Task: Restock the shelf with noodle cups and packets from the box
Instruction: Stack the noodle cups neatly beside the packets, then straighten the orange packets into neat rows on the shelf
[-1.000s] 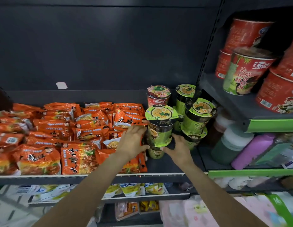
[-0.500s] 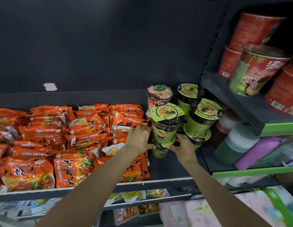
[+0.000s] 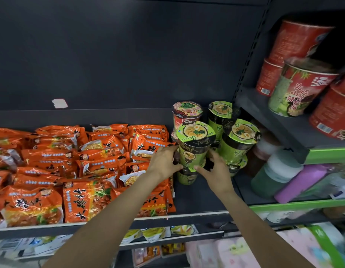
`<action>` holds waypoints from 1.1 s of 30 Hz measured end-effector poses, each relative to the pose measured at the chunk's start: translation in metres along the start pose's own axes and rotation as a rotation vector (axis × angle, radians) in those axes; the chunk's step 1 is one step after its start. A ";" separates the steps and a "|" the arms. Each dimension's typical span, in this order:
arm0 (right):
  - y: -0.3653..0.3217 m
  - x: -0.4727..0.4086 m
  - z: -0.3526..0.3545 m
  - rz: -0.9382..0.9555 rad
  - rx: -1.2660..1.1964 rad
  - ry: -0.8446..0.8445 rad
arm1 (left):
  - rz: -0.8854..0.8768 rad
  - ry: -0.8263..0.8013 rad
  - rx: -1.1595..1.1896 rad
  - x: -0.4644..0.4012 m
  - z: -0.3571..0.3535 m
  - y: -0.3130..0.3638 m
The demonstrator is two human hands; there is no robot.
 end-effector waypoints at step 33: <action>-0.057 0.055 -0.009 0.159 0.067 -0.393 | 0.128 0.212 0.005 0.086 0.063 -0.006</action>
Point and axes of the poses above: each hand's wrist, its own x-axis away from the middle knuckle, its own z-axis out of the back of the hand, y = z × x, the point moved 7 cm from there along -x, towards the middle knuckle, and after that the axes turned 6 degrees about y, right-handed, at the moved point
